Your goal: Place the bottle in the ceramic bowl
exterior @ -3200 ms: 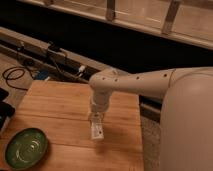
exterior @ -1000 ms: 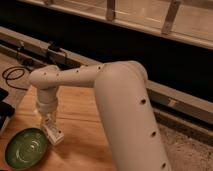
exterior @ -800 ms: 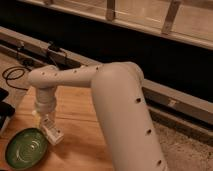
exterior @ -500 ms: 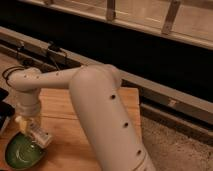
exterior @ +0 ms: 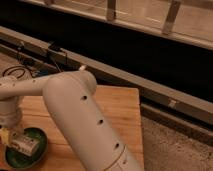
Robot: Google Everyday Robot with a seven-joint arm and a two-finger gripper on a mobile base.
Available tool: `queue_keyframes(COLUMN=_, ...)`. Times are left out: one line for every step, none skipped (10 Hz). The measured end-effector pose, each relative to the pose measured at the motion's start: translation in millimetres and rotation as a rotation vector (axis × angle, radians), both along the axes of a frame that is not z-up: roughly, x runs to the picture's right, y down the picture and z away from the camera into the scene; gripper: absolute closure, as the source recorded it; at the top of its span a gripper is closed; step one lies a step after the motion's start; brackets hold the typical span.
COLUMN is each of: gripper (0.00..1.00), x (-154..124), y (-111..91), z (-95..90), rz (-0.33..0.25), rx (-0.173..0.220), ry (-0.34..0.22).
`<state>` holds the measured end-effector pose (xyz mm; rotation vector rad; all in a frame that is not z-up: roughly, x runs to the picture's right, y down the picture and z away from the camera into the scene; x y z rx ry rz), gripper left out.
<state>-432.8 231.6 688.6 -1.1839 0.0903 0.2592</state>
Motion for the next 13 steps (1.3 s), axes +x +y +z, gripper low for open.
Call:
queue_keyframes(gripper=0.99, x=1.6, y=-2.0, z=0.8, rz=0.003, rx=0.001, ry=0.002)
queue_keyframes(gripper=0.90, x=0.6, y=-1.1, z=0.2, rz=0.002, rx=0.001, ry=0.001)
queue_keyframes(gripper=0.83, x=0.1, y=-0.1, z=0.1, rz=0.000, rx=0.000, ry=0.000)
queue_keyframes(gripper=0.71, x=1.2, y=-1.2, z=0.9, rz=0.003, rx=0.000, ry=0.002)
queue_keyframes(gripper=0.63, x=1.4, y=-1.6, z=0.9, rz=0.004, rx=0.001, ry=0.002)
queue_keyframes(gripper=0.52, x=0.9, y=-1.0, z=0.7, rz=0.002, rx=0.000, ry=0.002)
queue_keyframes(gripper=0.44, x=0.2, y=-0.5, z=0.1, rz=0.001, rx=0.000, ry=0.000)
queue_keyframes(gripper=0.31, x=0.3, y=-0.5, z=0.2, rz=0.001, rx=0.000, ry=0.001)
queue_keyframes(gripper=0.23, x=0.6, y=-1.0, z=0.4, rz=0.002, rx=0.000, ry=0.001)
queue_keyframes(gripper=0.20, x=1.3, y=-1.3, z=0.9, rz=0.003, rx=0.000, ry=0.002)
queue_keyframes(gripper=0.20, x=1.3, y=-1.3, z=0.9, rz=0.003, rx=0.000, ry=0.002)
queue_keyframes(gripper=0.20, x=1.0, y=-1.0, z=0.7, rz=0.002, rx=0.000, ry=0.002)
queue_keyframes(gripper=0.20, x=0.8, y=-1.0, z=0.5, rz=0.002, rx=0.000, ry=0.001)
